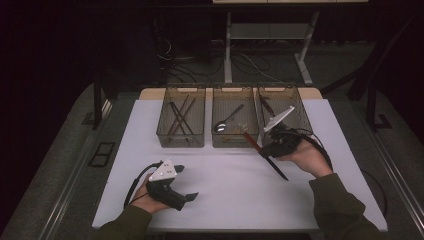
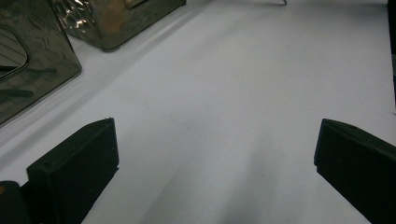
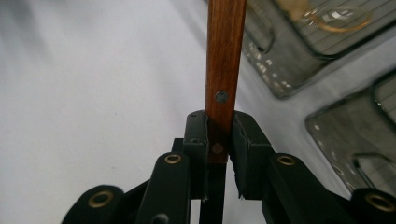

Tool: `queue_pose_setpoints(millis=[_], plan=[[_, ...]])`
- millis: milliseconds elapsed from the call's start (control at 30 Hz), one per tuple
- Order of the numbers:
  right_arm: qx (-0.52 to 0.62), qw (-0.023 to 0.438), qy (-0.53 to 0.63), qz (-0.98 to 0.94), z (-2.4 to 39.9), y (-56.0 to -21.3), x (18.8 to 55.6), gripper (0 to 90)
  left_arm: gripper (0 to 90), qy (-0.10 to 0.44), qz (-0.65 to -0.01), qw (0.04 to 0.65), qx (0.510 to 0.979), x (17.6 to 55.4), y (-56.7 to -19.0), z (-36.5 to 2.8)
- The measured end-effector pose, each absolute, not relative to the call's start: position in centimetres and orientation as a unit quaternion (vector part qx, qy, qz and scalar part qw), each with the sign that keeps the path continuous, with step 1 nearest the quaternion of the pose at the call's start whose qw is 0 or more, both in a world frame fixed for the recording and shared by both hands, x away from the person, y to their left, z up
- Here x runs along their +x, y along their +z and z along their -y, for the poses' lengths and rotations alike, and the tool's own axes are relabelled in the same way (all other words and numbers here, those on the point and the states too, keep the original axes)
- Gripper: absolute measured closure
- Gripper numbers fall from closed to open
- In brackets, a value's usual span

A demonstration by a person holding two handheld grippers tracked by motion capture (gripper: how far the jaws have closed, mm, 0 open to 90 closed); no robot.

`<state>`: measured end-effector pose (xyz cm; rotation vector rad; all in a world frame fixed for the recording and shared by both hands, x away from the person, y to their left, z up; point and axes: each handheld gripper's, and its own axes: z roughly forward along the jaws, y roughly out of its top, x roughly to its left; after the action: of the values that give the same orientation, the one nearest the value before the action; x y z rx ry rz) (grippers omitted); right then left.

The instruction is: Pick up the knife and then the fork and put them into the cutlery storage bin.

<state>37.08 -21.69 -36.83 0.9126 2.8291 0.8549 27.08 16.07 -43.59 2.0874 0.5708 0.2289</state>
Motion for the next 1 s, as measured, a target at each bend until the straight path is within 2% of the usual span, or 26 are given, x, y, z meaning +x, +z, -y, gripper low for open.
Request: queue_pose_setpoints(millis=[367,667,867,1000], plan=[[0.348,0.033,0.384,-0.855,26.3,-35.3,37.4,77.1,0.0,0.093,-0.232,0.466,0.849,27.1,-43.6,-16.1],[0.367,0.029,0.424,-0.827,28.3,-34.9,37.6,77.2,0.0,0.091,-0.231,0.464,0.85,27.1,-43.6,-16.1],[0.366,0.048,0.438,-0.82,29.1,-33.5,37.3,77.1,0.0,0.092,-0.232,0.466,0.849,27.1,-43.6,-16.1],[0.374,0.078,0.442,-0.812,29.9,-32.0,37.4,77.1,0.0,0.091,-0.233,0.466,0.848,27.1,-43.6,-16.1]])
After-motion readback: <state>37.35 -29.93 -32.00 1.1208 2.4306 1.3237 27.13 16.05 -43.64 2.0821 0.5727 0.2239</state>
